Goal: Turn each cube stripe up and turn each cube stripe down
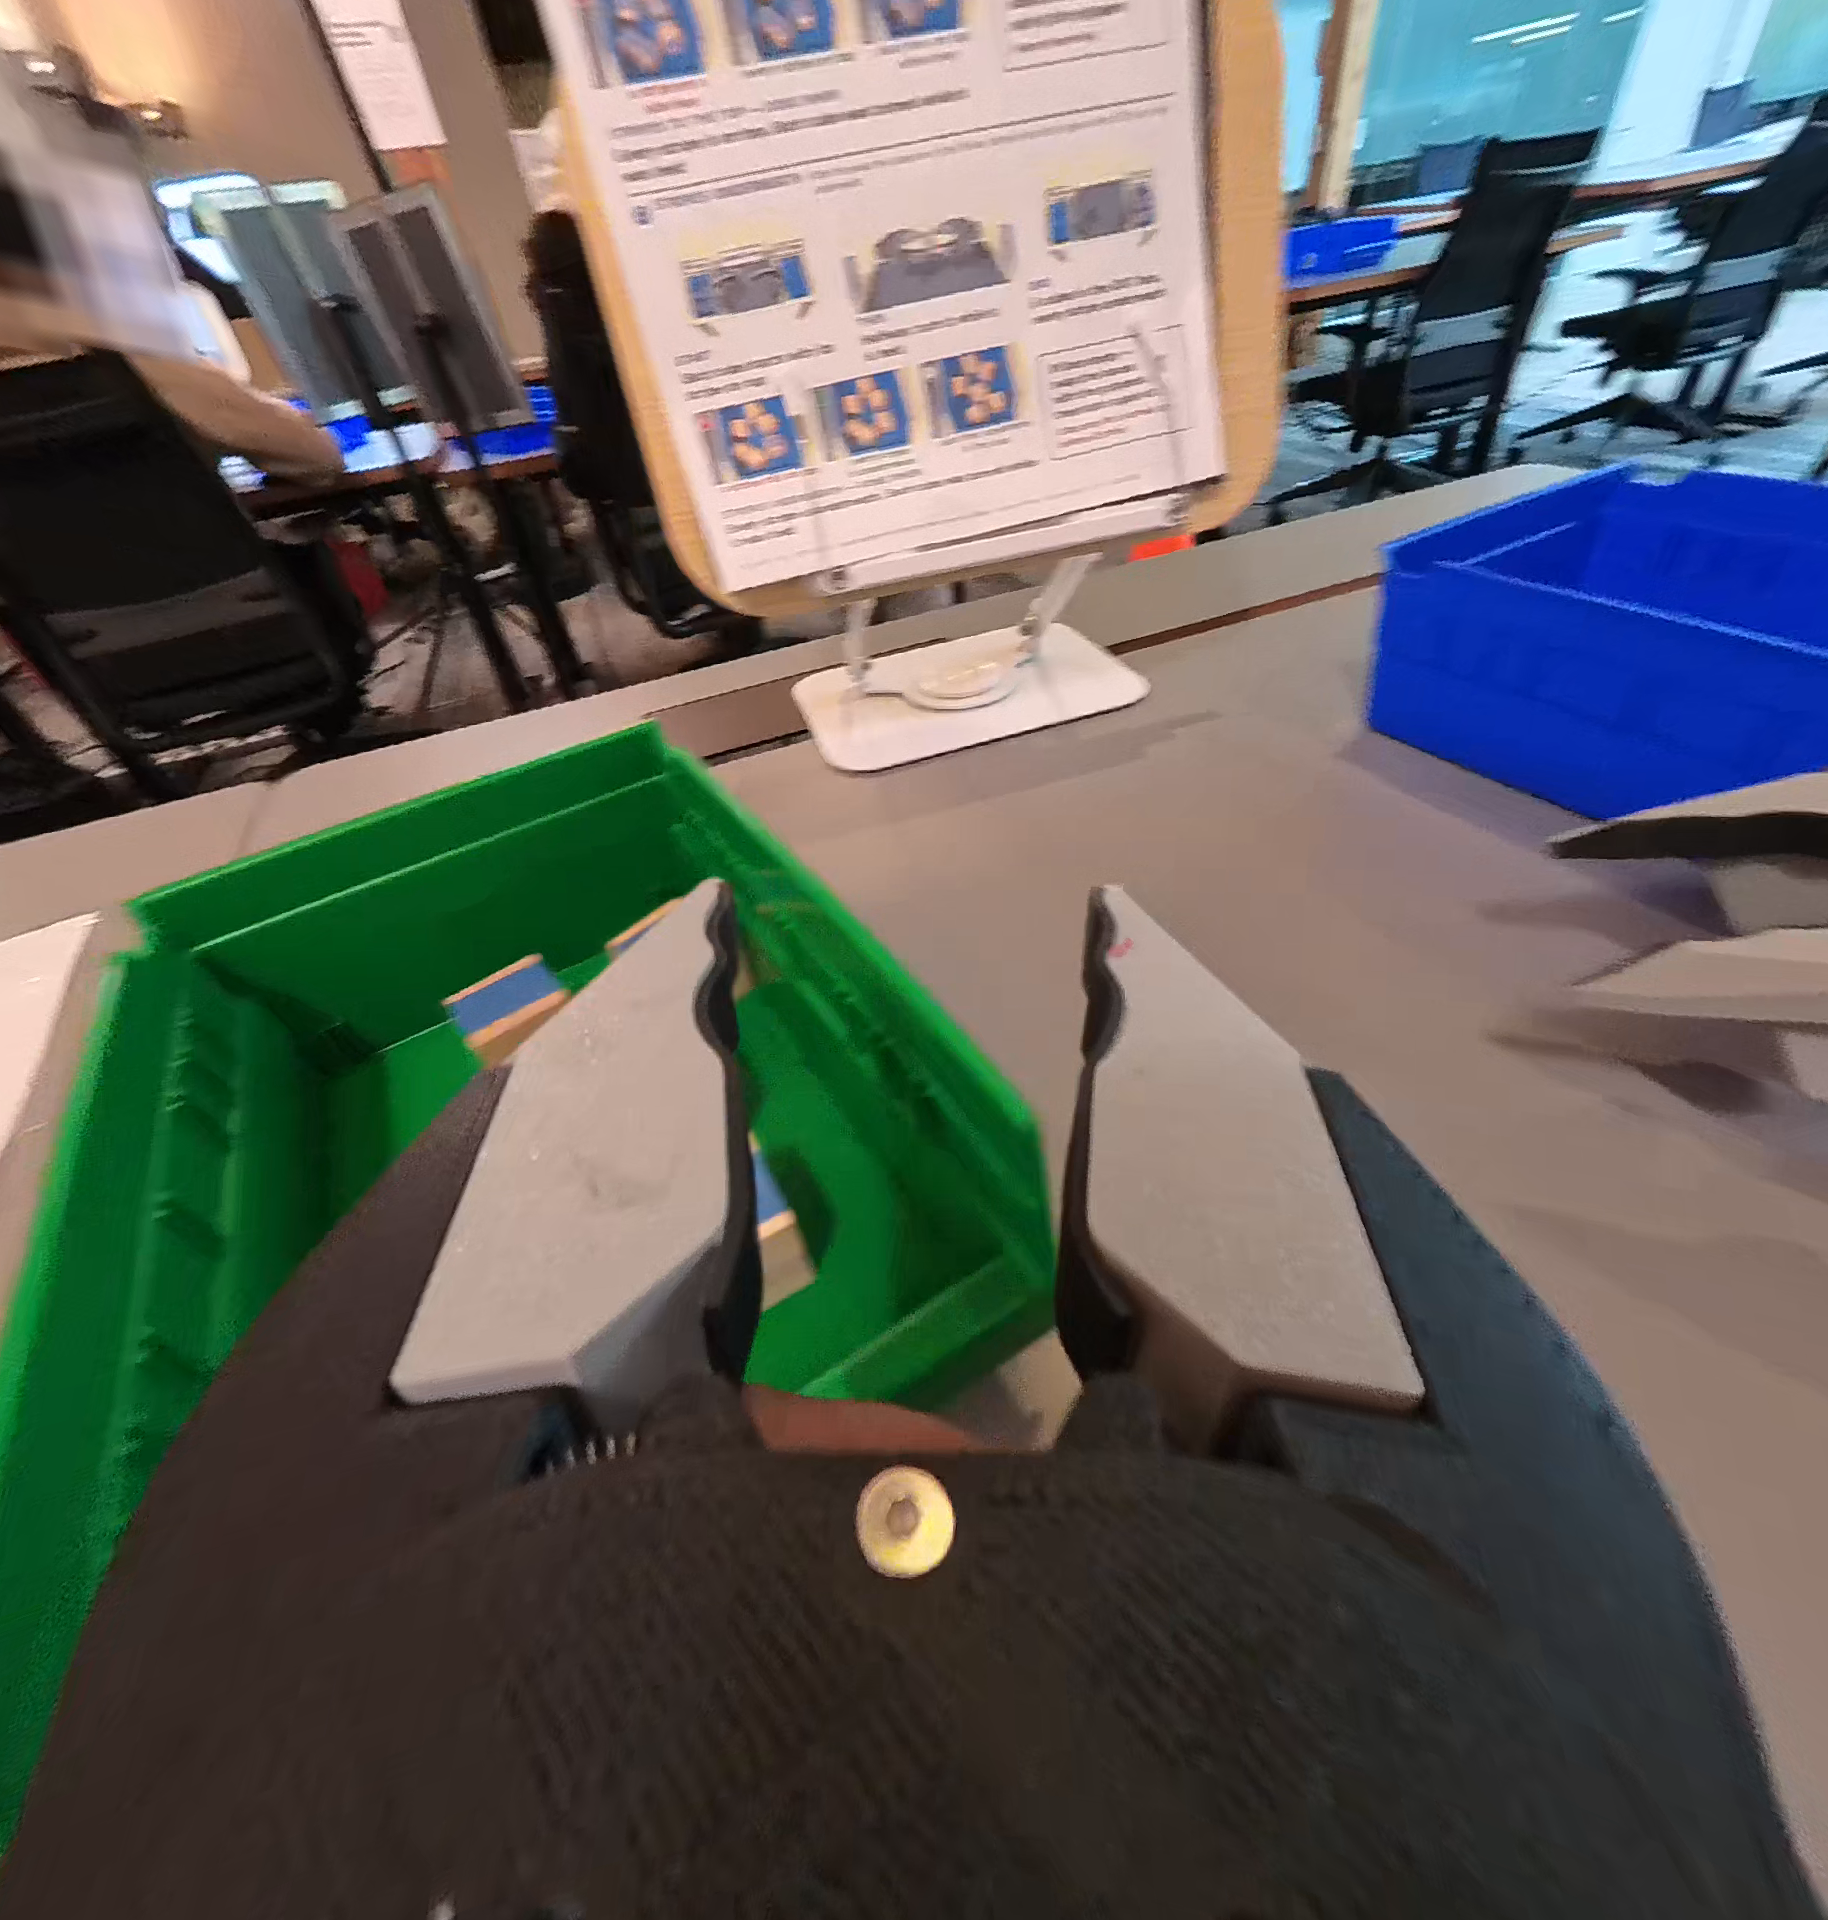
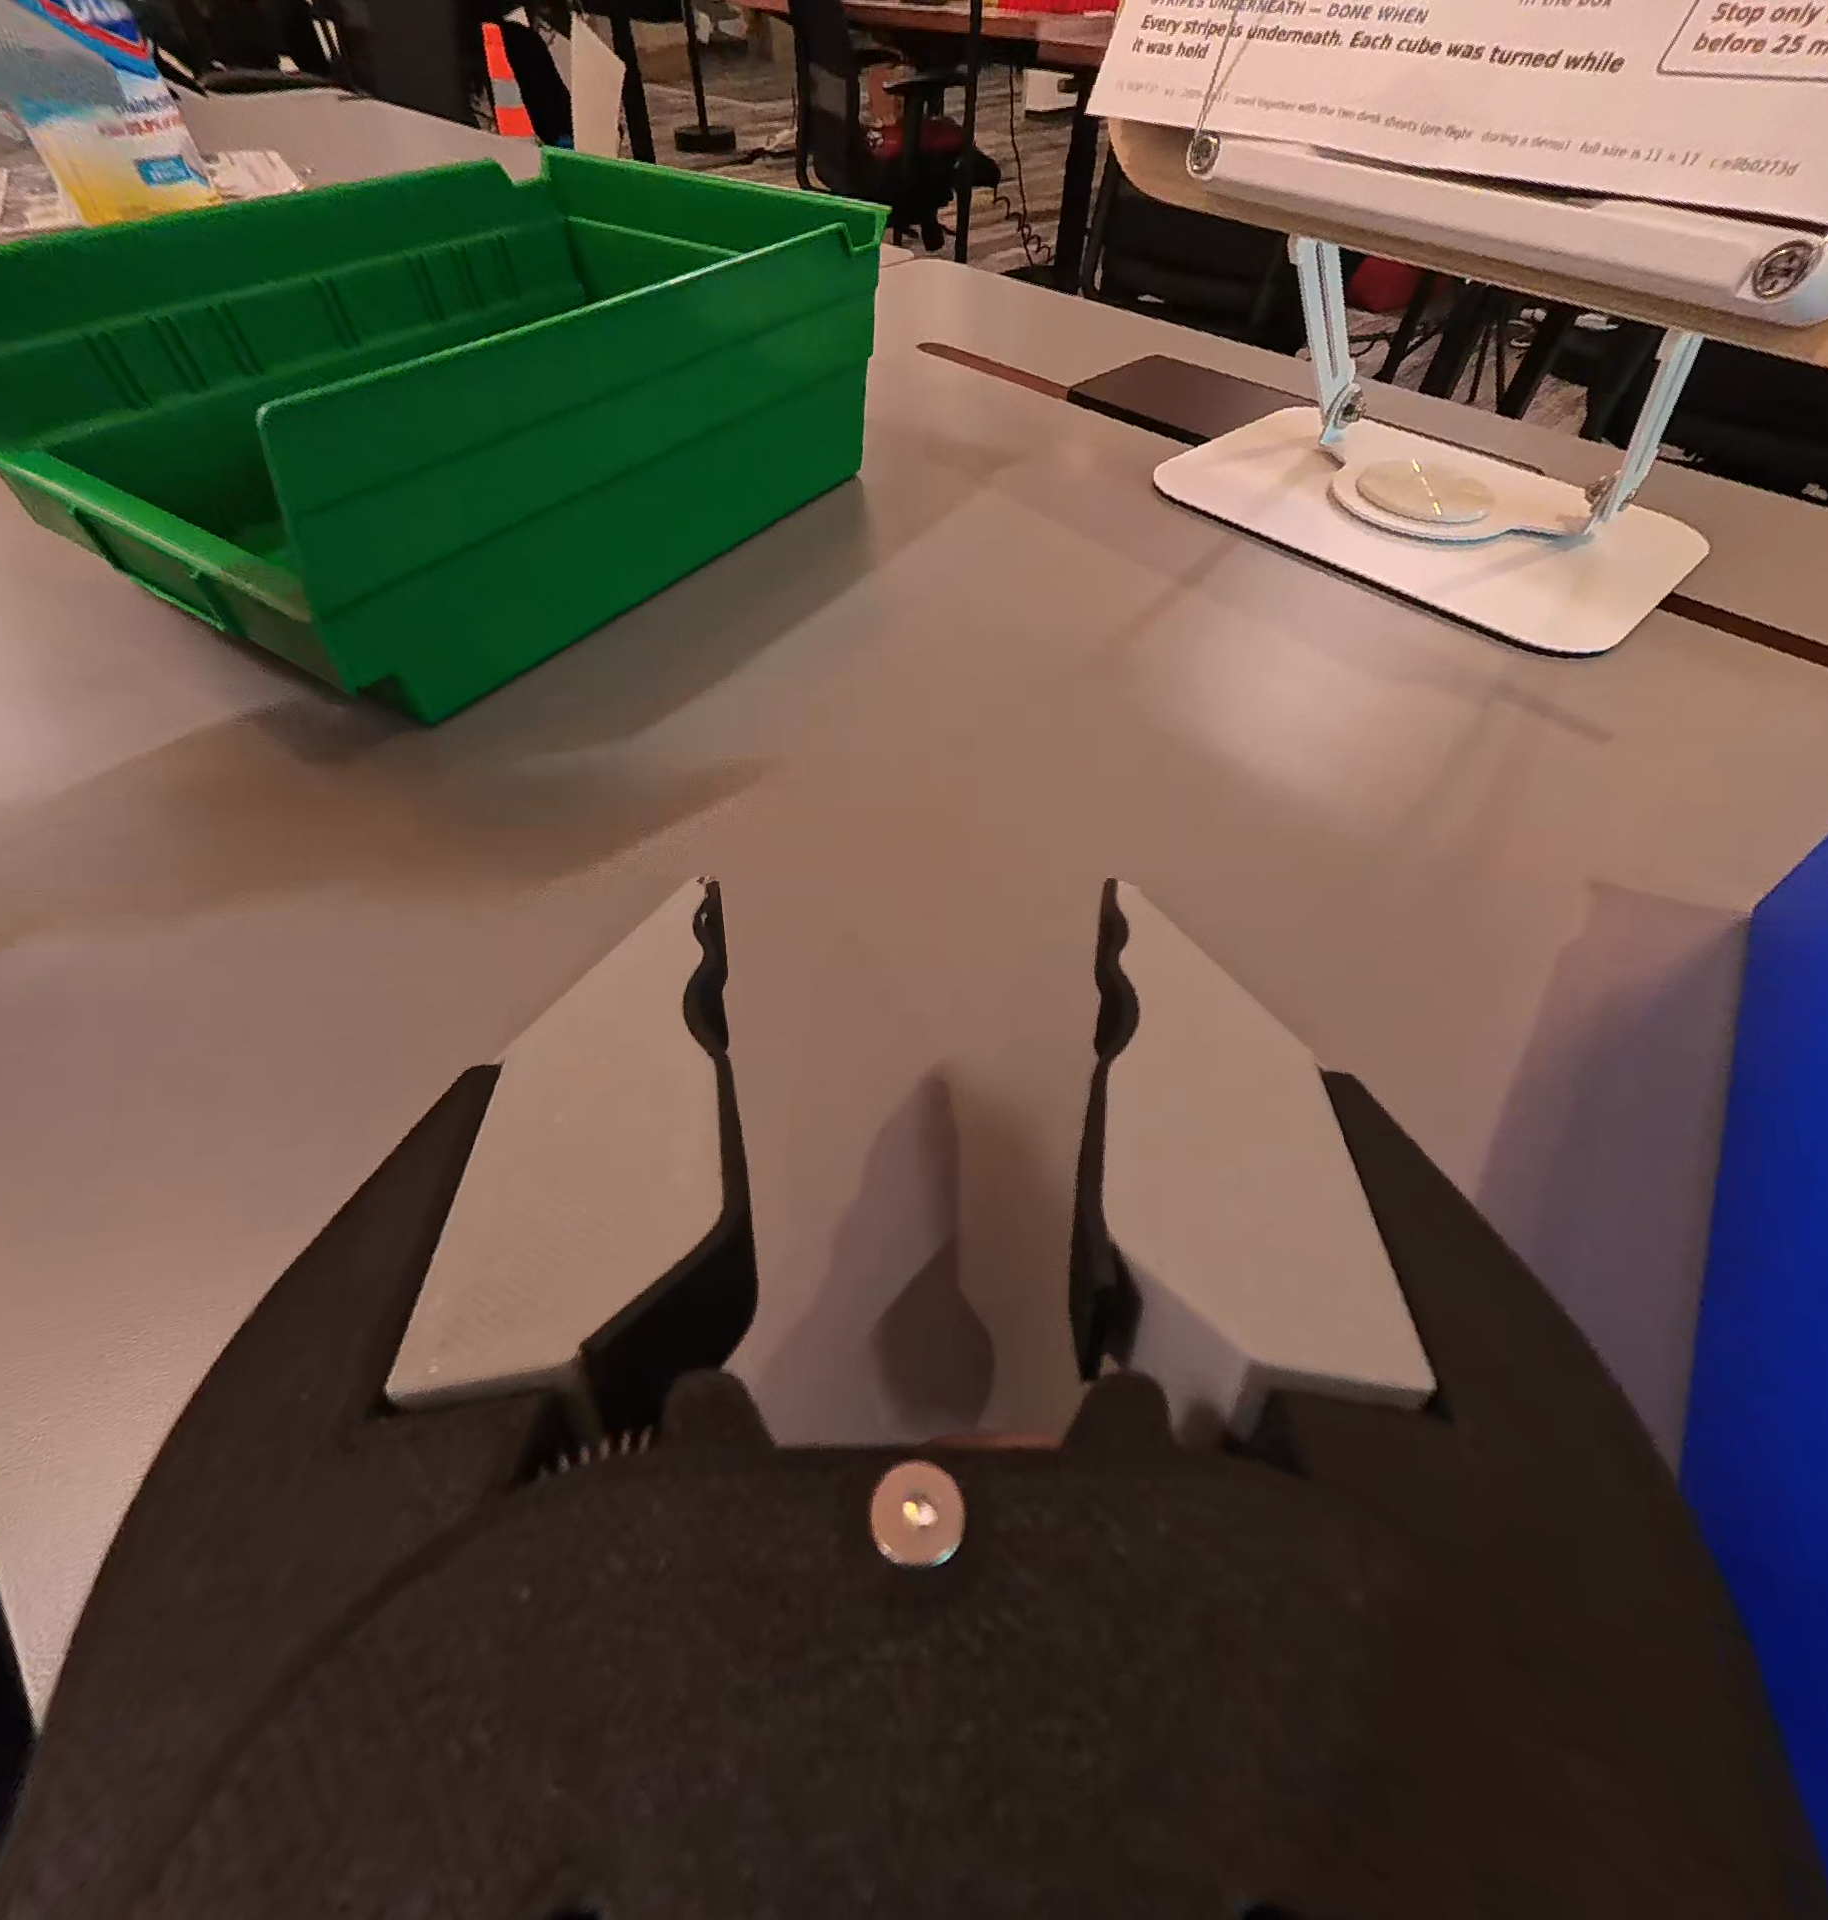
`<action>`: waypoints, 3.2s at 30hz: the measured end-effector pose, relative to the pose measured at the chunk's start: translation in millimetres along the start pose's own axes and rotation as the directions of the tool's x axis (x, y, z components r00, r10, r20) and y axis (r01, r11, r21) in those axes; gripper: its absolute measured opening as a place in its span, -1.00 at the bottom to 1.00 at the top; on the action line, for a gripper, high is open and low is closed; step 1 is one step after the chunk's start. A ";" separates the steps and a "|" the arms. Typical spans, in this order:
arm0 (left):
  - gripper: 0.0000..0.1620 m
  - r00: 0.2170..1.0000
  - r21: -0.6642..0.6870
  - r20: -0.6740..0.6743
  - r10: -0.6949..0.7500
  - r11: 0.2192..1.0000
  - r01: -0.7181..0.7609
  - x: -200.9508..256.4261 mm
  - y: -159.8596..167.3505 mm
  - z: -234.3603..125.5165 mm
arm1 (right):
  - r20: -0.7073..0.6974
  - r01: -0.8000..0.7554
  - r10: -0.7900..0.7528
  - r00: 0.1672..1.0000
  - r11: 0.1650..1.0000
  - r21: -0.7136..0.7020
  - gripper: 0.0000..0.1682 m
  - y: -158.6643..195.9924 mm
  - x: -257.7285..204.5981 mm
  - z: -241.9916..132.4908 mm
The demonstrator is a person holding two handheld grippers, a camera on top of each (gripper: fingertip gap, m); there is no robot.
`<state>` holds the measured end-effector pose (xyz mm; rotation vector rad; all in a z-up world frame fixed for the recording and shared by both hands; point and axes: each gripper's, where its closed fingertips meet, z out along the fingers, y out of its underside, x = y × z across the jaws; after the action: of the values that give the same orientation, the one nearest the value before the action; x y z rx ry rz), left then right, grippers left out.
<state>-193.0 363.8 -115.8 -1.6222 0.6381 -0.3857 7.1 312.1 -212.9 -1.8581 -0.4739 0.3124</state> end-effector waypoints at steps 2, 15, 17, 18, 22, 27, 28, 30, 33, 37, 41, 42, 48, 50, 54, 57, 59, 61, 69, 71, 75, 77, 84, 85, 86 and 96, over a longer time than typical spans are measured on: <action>-0.19 0.996 -0.029 0.084 0.009 1.000 -0.007 -25.6 6.8 -2.6 | -0.006 0.000 0.000 1.000 1.000 -0.008 -0.18 2.3 0.1 0.2; -0.22 0.996 -0.369 0.080 -0.035 0.927 0.062 -69.5 91.9 12.3 | -0.026 0.014 -0.015 1.000 1.000 -0.026 -0.20 6.3 0.0 3.6; -0.24 0.997 -0.412 0.067 0.035 0.911 -0.005 -67.1 99.6 14.0 | -0.029 0.024 -0.025 0.999 0.999 -0.030 -0.21 6.7 -1.0 4.3; -0.32 0.996 -0.427 0.059 0.072 0.903 -0.040 -67.0 102.2 14.7 | -0.031 0.028 -0.029 0.999 0.999 -0.032 -0.21 7.2 -1.4 4.5; -0.43 0.990 -0.473 -0.112 0.087 0.872 -0.130 -54.0 102.2 24.3 | -0.033 0.020 -0.021 0.999 1.000 -0.024 -0.21 6.5 -1.4 3.4; -0.27 0.965 -0.656 -0.262 0.026 0.729 -0.197 -57.0 111.0 32.0 | -0.026 0.007 -0.007 1.000 1.000 -0.022 -0.21 6.2 -1.0 3.5; -0.27 0.959 -0.668 -0.278 0.054 0.706 -0.234 -58.8 110.5 32.8 | -0.027 0.010 -0.011 1.000 1.000 -0.020 -0.22 5.9 -1.3 3.6; -0.27 0.934 -0.666 -0.338 0.115 0.672 -0.324 -58.0 108.9 34.3 | -0.026 0.014 -0.015 1.000 1.000 -0.024 -0.22 6.3 -2.0 4.4; -0.29 0.862 -0.643 -0.477 0.172 0.601 -0.475 -55.9 115.2 35.4 | -0.029 0.017 -0.018 0.999 1.000 -0.023 -0.22 6.1 -2.1 4.2; -0.31 0.640 -0.485 -0.732 0.233 0.482 -0.730 -48.5 130.8 22.0 | -0.023 -0.003 0.003 1.000 1.000 -0.015 -0.22 5.5 -1.0 2.9; -0.32 0.546 -0.404 -0.755 0.363 0.399 -0.823 -62.1 132.6 33.7 | -0.017 -0.013 0.013 1.000 1.000 -0.017 -0.22 5.5 -0.9 3.6; -0.30 0.542 -0.397 -0.753 0.373 0.399 -0.826 -61.8 131.3 36.9 | -0.016 -0.010 0.009 1.000 1.000 -0.017 -0.22 5.5 -1.4 3.8; -0.35 0.509 -0.439 -0.812 0.286 0.274 -0.856 -61.2 158.8 29.6 | -0.018 -0.011 0.011 1.000 1.000 -0.015 -0.22 5.1 -0.8 3.7; -0.43 0.509 -0.457 -0.813 0.282 0.234 -0.858 -64.2 165.7 29.7 | -0.014 -0.016 0.016 1.000 1.000 -0.012 -0.22 4.9 -0.7 3.5; -0.45 0.493 -0.409 -0.802 0.338 0.291 -0.865 -56.8 152.8 35.6 | -0.012 -0.011 0.010 1.000 1.000 -0.013 -0.23 4.9 -1.5 3.5; -0.46 0.496 -0.335 -0.738 0.458 0.389 -0.858 -52.5 121.0 39.6 | 0.001 -0.007 0.007 1.000 1.000 -0.014 -0.23 5.0 -3.8 3.6; -0.46 0.526 -0.243 -0.663 0.533 0.512 -0.824 -42.5 89.3 37.5 | 0.036 -0.009 0.009 0.999 1.000 -0.007 -0.22 3.6 -9.7 3.4; -0.46 0.568 -0.123 -0.568 0.596 0.621 -0.774 -31.7 55.4 29.0 | 0.077 -0.013 0.013 0.997 1.000 0.004 -0.22 1.1 -16.5 2.7; -0.46 0.514 0.375 -0.307 0.801 0.598 -0.708 84.0 -23.0 -42.5 | 0.542 -0.198 0.142 0.828 0.979 0.045 -0.22 -33.9 -82.7 -29.7; -0.46 0.467 0.466 -0.294 0.834 0.552 -0.692 123.1 -28.7 -57.7 | 0.699 -0.273 0.206 0.684 0.962 -0.016 -0.16 -48.9 -107.7 -53.3; -0.46 0.402 0.611 -0.252 0.880 0.467 -0.640 182.5 -35.0 -81.6 | 0.855 -0.339 0.191 0.483 0.940 -0.019 -0.08 -82.9 -135.8 -105.8; -0.46 0.409 0.658 -0.209 0.888 0.437 -0.614 196.2 -38.0 -89.6 | 0.874 -0.328 0.162 0.459 0.945 -0.003 -0.10 -90.5 -140.4 -122.7; -0.46 0.489 0.771 -0.280 0.826 0.497 -0.398 213.7 -52.9 -107.6 | 0.906 -0.291 0.138 0.400 0.957 -0.017 -0.12 -94.0 -152.8 -145.4; -0.46 0.494 0.772 -0.284 0.822 0.502 -0.390 213.9 -53.2 -106.9 | 0.911 -0.302 0.145 0.387 0.953 -0.023 -0.13 -95.6 -154.2 -146.7; -0.46 0.496 0.772 -0.277 0.823 0.498 -0.395 213.9 -52.8 -105.5 | 0.917 -0.317 0.155 0.367 0.948 -0.034 -0.14 -97.5 -155.7 -148.3; -0.46 0.489 0.788 -0.250 0.836 0.469 -0.398 224.2 -50.9 -107.5 | 0.916 -0.402 0.308 0.256 0.896 -0.189 -0.31 -94.5 -160.2 -139.3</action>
<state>-70.0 145.8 -74.0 -0.4141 1.4226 -0.4710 -89.5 147.2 -80.7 -1.4911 -0.7746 1.7943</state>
